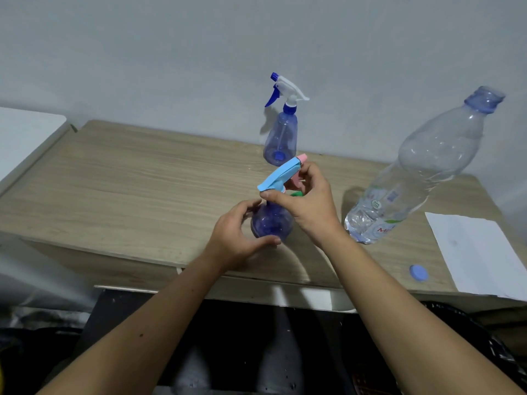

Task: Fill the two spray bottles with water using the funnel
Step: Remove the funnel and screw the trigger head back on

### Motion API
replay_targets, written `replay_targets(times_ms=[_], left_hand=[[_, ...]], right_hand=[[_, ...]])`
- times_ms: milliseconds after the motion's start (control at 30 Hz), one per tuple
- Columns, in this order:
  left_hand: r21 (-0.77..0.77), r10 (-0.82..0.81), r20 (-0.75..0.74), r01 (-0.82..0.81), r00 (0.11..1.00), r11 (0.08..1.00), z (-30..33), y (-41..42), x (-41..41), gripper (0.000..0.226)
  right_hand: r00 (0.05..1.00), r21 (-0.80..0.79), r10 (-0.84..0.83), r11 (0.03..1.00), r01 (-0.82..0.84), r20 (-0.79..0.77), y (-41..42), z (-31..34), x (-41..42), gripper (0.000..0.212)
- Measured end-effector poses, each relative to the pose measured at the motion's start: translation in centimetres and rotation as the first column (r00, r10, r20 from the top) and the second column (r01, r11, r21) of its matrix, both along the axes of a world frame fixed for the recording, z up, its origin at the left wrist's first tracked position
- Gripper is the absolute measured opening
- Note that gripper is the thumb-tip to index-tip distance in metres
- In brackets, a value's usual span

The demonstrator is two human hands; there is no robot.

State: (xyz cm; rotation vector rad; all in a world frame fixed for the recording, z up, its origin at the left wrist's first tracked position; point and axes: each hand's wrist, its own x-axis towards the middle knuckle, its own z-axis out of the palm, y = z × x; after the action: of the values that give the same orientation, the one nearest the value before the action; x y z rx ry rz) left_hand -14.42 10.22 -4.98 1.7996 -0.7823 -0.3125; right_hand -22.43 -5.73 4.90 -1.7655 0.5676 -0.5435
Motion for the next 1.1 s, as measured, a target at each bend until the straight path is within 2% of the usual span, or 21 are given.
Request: replay_targets(times_ms=[200,400,500,600,700,767,867,1100], left_hand=[[-0.077,0.024,0.078,-0.018,0.997,0.997,-1.3,-0.1,-0.1,0.089],[-0.078,-0.021,0.039,0.024,0.999,0.997,-0.9,-0.7,0.2,0.096],[-0.101,-0.017,0.05,0.022,0.999,0.995,-1.0,-0.8,0.0,0.097],[-0.11,-0.015,0.055,0.021,0.998,0.994,-1.2,-0.5,0.1,0.097],[-0.104,-0.021,0.057,0.027,0.998,0.994,-1.3,-0.3,0.4,0.094],[-0.104,-0.043,0.054,0.049,0.998,0.993,-1.3,-0.3,0.6,0.088],[-0.115,-0.039,0.033,0.042,0.999,0.992,-1.2,-0.3,0.5,0.09],[-0.149,0.023,-0.033,-0.028,0.999,0.988,0.2,-0.4,2.5,0.098]], right_hand=[[0.996,0.034,0.084,0.996,-0.085,0.017,-0.2,-0.9,-0.5,0.06],[0.983,0.154,0.164,0.972,-0.176,0.085,-0.7,-0.9,-1.7,0.07],[0.99,0.197,0.069,0.976,-0.092,0.119,-0.2,-1.8,-2.1,0.08],[0.992,0.176,-0.084,0.982,0.067,0.092,1.5,-3.3,-2.5,0.074],[0.985,0.131,-0.156,0.981,0.145,0.077,2.9,-4.1,-2.3,0.067],[0.982,0.085,-0.168,0.983,0.161,0.084,3.0,-4.2,-2.0,0.053],[0.978,0.08,-0.172,0.983,0.163,0.121,2.8,-3.7,-1.6,0.038],[0.987,0.06,-0.087,0.995,0.08,0.136,1.7,-1.3,1.0,0.035]])
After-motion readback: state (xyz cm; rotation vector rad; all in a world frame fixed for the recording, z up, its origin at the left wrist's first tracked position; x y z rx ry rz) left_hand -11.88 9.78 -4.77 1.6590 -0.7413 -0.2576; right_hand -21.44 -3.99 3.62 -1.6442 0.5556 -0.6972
